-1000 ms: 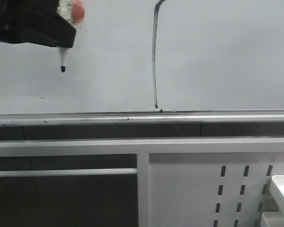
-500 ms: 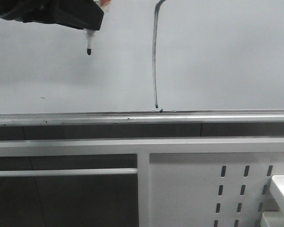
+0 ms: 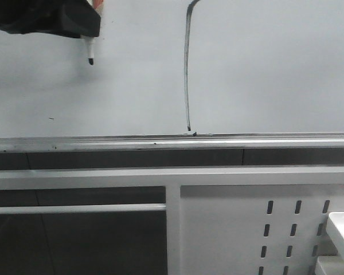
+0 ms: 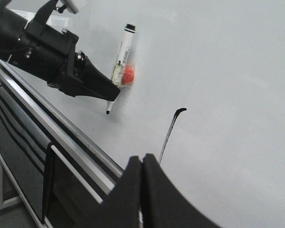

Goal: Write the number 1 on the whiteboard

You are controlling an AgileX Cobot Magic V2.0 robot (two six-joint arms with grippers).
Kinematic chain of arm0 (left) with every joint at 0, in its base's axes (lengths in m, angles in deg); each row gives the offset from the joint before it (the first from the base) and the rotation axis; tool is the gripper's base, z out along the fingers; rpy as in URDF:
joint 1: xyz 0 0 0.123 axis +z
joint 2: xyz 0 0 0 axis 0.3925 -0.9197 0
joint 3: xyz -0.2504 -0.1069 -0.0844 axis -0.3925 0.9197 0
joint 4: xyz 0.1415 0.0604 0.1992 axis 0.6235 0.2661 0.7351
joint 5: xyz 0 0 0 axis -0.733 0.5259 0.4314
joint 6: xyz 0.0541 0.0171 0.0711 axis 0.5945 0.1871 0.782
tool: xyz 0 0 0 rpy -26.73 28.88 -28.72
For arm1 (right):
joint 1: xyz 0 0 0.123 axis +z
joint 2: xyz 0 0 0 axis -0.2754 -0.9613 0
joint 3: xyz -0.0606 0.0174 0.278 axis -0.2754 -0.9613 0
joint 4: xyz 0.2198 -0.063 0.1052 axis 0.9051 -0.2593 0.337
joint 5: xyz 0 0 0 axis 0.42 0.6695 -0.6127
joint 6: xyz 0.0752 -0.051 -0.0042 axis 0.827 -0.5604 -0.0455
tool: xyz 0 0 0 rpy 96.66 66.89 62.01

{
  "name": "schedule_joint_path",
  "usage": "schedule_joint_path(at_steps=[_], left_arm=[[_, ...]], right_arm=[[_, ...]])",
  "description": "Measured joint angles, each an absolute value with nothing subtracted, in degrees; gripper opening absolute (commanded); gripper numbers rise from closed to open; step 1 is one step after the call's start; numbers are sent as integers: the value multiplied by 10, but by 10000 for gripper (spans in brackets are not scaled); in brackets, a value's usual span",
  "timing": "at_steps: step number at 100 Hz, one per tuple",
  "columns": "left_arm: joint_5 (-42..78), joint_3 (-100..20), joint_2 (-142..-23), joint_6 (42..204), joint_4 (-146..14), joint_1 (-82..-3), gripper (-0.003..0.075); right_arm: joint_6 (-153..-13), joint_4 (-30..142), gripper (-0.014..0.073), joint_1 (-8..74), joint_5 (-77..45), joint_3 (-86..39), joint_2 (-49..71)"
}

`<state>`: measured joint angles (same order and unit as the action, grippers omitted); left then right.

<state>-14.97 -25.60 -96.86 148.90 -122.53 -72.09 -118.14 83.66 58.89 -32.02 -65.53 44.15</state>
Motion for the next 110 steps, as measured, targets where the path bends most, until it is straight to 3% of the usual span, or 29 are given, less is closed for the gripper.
schedule_joint_path(at_steps=[30, 63, 86, 110], left_arm=[[-151, -256, -1035, 1206, -1004, -724, -20], [-143, -256, -1040, 1183, -973, -725, -20], [-77, -257, -1005, 1182, -861, -723, -20], [-21, -267, -1003, 1182, -879, -676, -20]], right_arm=[[-1181, 836, -63, 589, -320, -656, 442], [-1181, 836, -63, 589, -305, -656, 442], [-1180, 836, -63, 589, -303, -656, 442], [-1180, 836, -63, 589, -301, -656, 442]])
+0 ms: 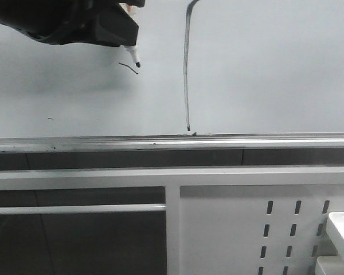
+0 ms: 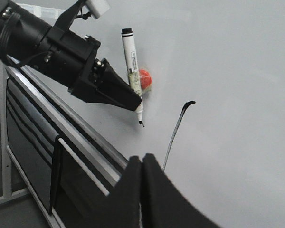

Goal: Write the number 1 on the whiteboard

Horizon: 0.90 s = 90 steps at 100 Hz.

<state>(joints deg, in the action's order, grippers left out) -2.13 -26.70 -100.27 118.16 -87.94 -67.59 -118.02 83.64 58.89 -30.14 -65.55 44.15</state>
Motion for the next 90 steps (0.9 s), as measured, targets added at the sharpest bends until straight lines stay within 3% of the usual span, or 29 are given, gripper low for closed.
schedule_joint_path(at_steps=[40, 90], left_arm=[[152, -319, -1001, 1182, -893, -585, -20], [170, -323, -1001, 1182, -914, -576, -19]], right_arm=[[-1180, 848, -63, 589, -301, -656, 442], [-1180, 870, -63, 589, -285, -656, 442]])
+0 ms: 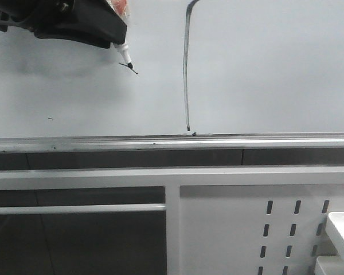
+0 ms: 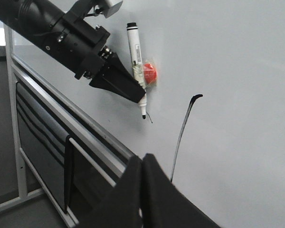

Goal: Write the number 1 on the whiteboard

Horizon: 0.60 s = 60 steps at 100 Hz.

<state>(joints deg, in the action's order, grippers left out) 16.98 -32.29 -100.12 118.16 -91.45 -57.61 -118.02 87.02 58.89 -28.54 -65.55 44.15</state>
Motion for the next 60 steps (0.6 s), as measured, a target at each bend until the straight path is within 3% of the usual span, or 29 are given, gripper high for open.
schedule_joint_path(at_steps=[19, 45, 60], left_arm=[[170, -323, -1001, 1182, -916, -576, 8], [150, -323, -1001, 1182, -923, -575, 267], [150, -323, -1000, 1179, -932, -573, 298]], right_arm=[[-1180, 870, -63, 589, -281, -656, 442], [-1180, 870, -63, 589, -280, -656, 442], [-1180, 870, -63, 589, -277, -656, 442]])
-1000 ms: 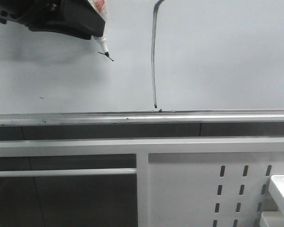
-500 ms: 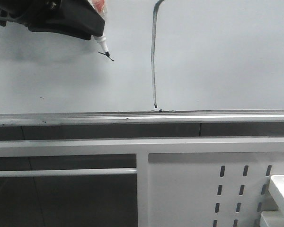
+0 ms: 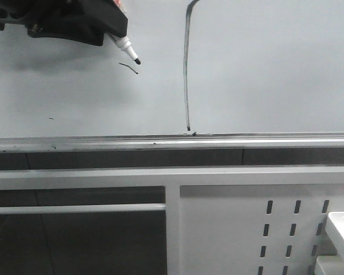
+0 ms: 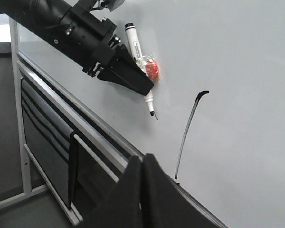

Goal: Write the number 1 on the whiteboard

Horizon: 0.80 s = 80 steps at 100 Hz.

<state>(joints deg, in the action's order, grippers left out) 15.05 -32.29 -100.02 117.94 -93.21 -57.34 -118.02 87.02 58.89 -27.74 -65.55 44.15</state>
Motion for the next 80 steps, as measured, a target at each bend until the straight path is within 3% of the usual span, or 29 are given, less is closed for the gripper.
schedule_joint_path(at_steps=[17, 41, 80], left_arm=[[152, -323, -1000, 1179, -933, -573, 312], [173, -323, -1000, 1178, -931, -573, 540], [188, -285, -963, 1178, -906, -571, 532]], right_arm=[[-1180, 870, -63, 589, -277, -656, 442], [-1180, 870, -63, 589, -277, -656, 442], [-1180, 870, -63, 589, -276, -656, 442]])
